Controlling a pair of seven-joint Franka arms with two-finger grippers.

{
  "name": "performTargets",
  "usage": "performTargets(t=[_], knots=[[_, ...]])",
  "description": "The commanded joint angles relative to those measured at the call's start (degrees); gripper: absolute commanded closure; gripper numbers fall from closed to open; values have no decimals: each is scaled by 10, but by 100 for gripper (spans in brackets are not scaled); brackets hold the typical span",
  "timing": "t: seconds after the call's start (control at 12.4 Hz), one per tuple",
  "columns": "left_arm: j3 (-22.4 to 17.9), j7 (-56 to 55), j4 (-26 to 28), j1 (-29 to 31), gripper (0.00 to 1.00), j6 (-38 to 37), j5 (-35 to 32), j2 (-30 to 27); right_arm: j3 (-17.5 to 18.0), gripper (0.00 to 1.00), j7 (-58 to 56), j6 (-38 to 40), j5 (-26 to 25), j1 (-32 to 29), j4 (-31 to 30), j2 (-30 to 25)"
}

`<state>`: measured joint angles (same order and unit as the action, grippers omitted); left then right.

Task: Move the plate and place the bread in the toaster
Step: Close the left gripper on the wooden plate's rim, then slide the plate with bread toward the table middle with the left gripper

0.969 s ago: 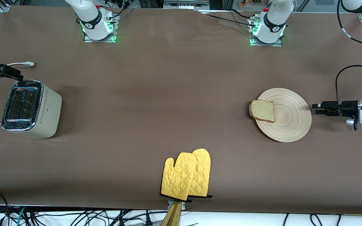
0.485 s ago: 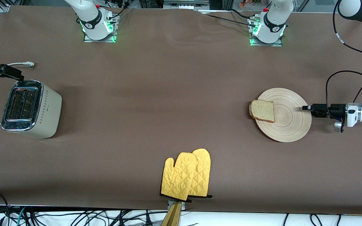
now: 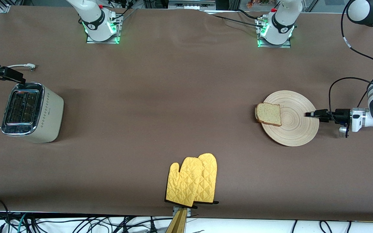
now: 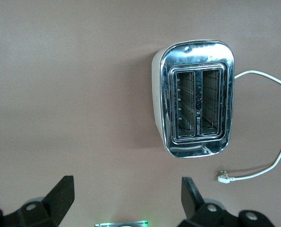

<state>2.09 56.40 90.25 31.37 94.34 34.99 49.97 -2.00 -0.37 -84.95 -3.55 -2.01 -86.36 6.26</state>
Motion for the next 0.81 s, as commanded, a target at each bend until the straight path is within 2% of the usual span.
performTargets(t=[0.0, 0.4, 0.73], knots=[[1, 25, -6, 1, 100, 5, 16, 9, 2, 0, -7, 4, 4, -1, 10, 2], [13, 17, -6, 1, 100, 3, 24, 14, 2, 0, -5, 6, 4, -1, 9, 2], [78, -39, -9, 0, 100, -4, 30, 12, 2, 0, -6, 5, 4, -1, 10, 2]])
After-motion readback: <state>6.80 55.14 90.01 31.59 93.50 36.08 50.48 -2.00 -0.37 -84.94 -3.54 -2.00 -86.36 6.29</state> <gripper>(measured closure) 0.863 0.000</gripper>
